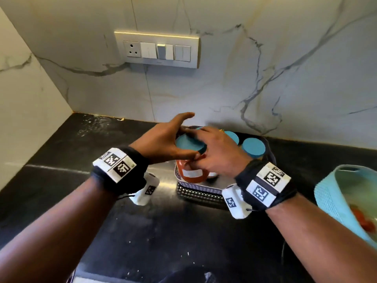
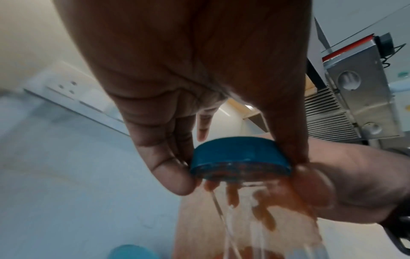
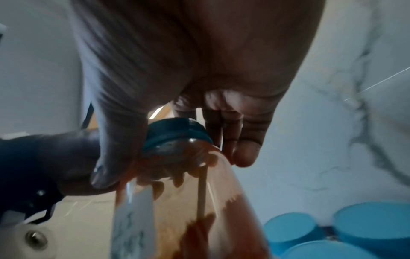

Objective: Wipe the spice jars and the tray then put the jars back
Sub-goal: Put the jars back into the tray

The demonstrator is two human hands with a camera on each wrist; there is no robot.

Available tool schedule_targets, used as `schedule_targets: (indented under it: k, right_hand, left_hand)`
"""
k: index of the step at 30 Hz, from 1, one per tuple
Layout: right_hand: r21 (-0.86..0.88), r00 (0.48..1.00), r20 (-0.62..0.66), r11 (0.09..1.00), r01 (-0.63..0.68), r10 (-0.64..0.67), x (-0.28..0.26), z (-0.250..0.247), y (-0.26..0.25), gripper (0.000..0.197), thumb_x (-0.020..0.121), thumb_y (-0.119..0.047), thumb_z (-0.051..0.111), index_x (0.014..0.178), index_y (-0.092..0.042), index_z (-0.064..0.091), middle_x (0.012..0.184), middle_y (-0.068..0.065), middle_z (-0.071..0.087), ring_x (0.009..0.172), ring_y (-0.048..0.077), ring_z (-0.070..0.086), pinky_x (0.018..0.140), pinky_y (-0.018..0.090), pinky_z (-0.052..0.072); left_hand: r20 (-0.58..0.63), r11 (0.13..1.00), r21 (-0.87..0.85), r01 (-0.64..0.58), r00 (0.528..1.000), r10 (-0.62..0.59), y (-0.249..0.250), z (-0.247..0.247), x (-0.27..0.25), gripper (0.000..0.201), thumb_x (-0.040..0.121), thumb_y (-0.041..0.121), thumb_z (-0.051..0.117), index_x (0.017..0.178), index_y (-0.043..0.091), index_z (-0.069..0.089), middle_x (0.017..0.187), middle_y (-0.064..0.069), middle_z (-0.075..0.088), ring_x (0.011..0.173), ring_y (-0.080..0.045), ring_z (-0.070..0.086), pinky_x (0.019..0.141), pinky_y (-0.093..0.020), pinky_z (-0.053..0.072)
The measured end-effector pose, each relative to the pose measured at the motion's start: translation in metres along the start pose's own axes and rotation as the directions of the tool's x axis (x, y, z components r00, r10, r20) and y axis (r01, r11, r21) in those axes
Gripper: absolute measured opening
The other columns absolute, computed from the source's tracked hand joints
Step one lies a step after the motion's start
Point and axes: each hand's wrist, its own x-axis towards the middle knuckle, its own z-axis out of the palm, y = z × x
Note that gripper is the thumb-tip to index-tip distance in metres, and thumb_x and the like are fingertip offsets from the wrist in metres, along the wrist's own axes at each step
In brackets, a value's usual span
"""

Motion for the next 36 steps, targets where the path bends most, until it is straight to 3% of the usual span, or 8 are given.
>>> schedule_targets:
  k: [4, 7, 11, 16, 22, 25, 31, 36]
  right_hand:
    - [-0.049, 0.975, -0.121, 0.980, -0.192, 0.185, -0.036, -0.037, 0.038, 0.085, 0.066, -0.050, 0.086, 0.140, -0.024, 0.053, 0.129, 0.000, 0.061, 0.119, 0.019, 0.056, 0.101, 0.037, 0.047]
    - [-0.079, 0.919, -0.175, 0.926, -0.370, 0.353, -0.054, -0.049, 0.066, 0.088, 0.071, -0.046, 0.086, 0.145, -0.018, 0.049, 0.140, 0.005, 0.055, 0.128, 0.022, 0.052, 0.108, 0.036, 0.042]
    - [-0.111, 0.868, -0.166, 0.865, -0.489, 0.469, -0.059, -0.033, 0.094, 0.091, 0.073, -0.046, 0.085, 0.149, -0.016, 0.045, 0.146, 0.008, 0.050, 0.132, 0.025, 0.049, 0.111, 0.035, 0.039]
    - [-0.214, 0.854, -0.076, 0.828, -0.518, 0.515, -0.051, 0.007, 0.114, 0.091, 0.075, -0.032, 0.083, 0.153, -0.021, 0.037, 0.144, 0.008, 0.048, 0.132, 0.031, 0.049, 0.109, 0.040, 0.043]
    - [-0.308, 0.872, -0.061, 0.821, -0.480, 0.486, -0.051, 0.027, 0.125, 0.084, 0.083, -0.019, 0.076, 0.155, -0.022, 0.034, 0.148, 0.005, 0.042, 0.134, 0.029, 0.047, 0.110, 0.041, 0.045]
    - [-0.343, 0.878, -0.089, 0.813, -0.470, 0.470, -0.053, 0.027, 0.124, 0.079, 0.082, -0.020, 0.076, 0.152, -0.024, 0.038, 0.146, 0.004, 0.041, 0.131, 0.031, 0.048, 0.104, 0.045, 0.050]
    - [-0.400, 0.883, -0.109, 0.793, -0.460, 0.457, -0.055, 0.024, 0.119, 0.078, 0.083, -0.025, 0.077, 0.150, -0.024, 0.038, 0.146, 0.002, 0.042, 0.130, 0.030, 0.046, 0.102, 0.044, 0.051]
    - [-0.403, 0.883, -0.091, 0.794, -0.455, 0.460, -0.056, 0.020, 0.116, 0.079, 0.083, -0.028, 0.077, 0.151, -0.024, 0.037, 0.148, 0.001, 0.041, 0.132, 0.028, 0.045, 0.103, 0.042, 0.050]
  left_hand:
    - [0.047, 0.989, -0.137, -0.059, 0.997, 0.066, 0.032, 0.030, 0.038, 0.108, 0.073, 0.067, 0.078, 0.161, 0.036, 0.023, 0.136, 0.004, 0.061, 0.117, -0.009, 0.064, 0.098, -0.021, 0.051]
    - [0.027, 0.998, -0.024, -0.064, 0.998, 0.064, 0.040, 0.047, 0.056, 0.081, 0.089, 0.054, 0.069, 0.158, 0.029, 0.034, 0.145, 0.001, 0.057, 0.123, -0.012, 0.059, 0.097, -0.019, 0.042]
    - [-0.017, 0.975, 0.220, 0.038, 0.999, -0.035, 0.015, 0.074, 0.063, 0.059, 0.096, 0.038, 0.069, 0.148, 0.019, 0.048, 0.143, -0.007, 0.057, 0.124, -0.023, 0.058, 0.101, -0.034, 0.047]
    - [0.011, 0.938, 0.305, 0.165, 0.984, -0.176, -0.017, 0.103, 0.062, 0.078, 0.087, 0.047, 0.076, 0.151, 0.022, 0.039, 0.143, -0.011, 0.053, 0.122, -0.029, 0.059, 0.100, -0.041, 0.050]
    - [0.036, 0.891, 0.419, 0.175, 0.977, -0.209, -0.027, 0.123, 0.063, 0.089, 0.082, 0.061, 0.075, 0.149, 0.020, 0.034, 0.142, -0.014, 0.051, 0.119, -0.035, 0.062, 0.094, -0.046, 0.056]
    - [0.004, 0.875, 0.442, 0.196, 0.975, -0.221, -0.023, 0.128, 0.066, 0.082, 0.082, 0.061, 0.076, 0.141, 0.016, 0.041, 0.134, -0.012, 0.053, 0.113, -0.035, 0.064, 0.089, -0.046, 0.057]
    - [0.012, 0.881, 0.454, 0.137, 0.987, -0.160, -0.026, 0.124, 0.069, 0.076, 0.087, 0.050, 0.075, 0.146, 0.018, 0.041, 0.139, -0.008, 0.055, 0.120, -0.028, 0.062, 0.096, -0.042, 0.054]
    - [0.028, 0.869, 0.453, 0.199, 0.971, -0.237, -0.016, 0.122, 0.071, 0.099, 0.076, 0.076, 0.070, 0.149, 0.019, 0.035, 0.142, -0.007, 0.051, 0.120, -0.030, 0.062, 0.091, -0.044, 0.056]
